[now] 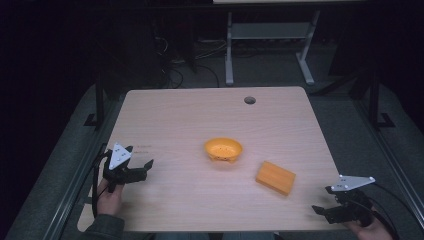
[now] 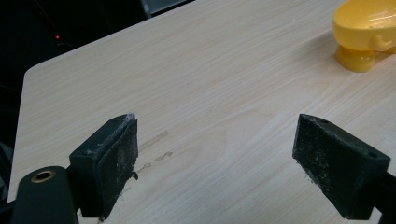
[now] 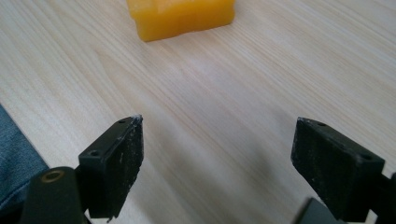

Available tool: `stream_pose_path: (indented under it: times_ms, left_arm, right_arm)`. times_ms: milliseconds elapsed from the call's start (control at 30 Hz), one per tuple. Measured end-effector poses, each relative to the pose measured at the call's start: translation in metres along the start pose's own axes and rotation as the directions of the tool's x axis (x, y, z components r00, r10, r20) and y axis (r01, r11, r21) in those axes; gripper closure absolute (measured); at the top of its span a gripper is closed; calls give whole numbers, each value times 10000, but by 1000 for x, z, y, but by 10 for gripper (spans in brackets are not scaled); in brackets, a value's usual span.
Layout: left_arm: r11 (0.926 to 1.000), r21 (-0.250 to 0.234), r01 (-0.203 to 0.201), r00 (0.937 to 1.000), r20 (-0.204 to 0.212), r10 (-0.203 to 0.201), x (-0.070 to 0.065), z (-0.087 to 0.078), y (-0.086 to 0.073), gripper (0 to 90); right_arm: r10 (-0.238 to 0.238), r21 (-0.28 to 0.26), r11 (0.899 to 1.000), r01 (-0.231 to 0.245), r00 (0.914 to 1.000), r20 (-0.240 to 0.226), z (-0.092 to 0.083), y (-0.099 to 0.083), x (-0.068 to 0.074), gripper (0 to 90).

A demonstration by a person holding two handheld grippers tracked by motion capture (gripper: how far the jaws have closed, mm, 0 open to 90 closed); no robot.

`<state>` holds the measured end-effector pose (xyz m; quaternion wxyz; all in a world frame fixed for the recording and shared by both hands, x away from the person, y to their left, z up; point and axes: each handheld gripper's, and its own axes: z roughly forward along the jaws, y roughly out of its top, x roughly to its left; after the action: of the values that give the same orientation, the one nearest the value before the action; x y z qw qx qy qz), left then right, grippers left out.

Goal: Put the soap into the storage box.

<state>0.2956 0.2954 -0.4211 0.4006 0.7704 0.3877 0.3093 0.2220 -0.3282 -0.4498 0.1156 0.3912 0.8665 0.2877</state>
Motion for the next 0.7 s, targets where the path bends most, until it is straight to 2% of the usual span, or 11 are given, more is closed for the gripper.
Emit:
stream_pose_path:
  times_ms: [167,267,400,700]
  left_arm:
    - [10000,19,-66,10000,49,66,-1,0,0,135]
    - [10000,-19,-69,10000,28,69,-1,-1,0,134]
    - [10000,-11,-65,10000,28,65,-1,0,0,134]
    - [10000,-25,-49,9999,89,50,-1,0,1,134]
  right_arm:
    - [-292,335,9990,297,9995,-138,5,12,2,165]
    - [-333,390,9986,345,9990,-291,5,19,3,163]
    - [-584,437,9973,596,9978,-298,4,30,3,163]
    - [-812,516,9952,836,9957,-456,3,52,0,158]
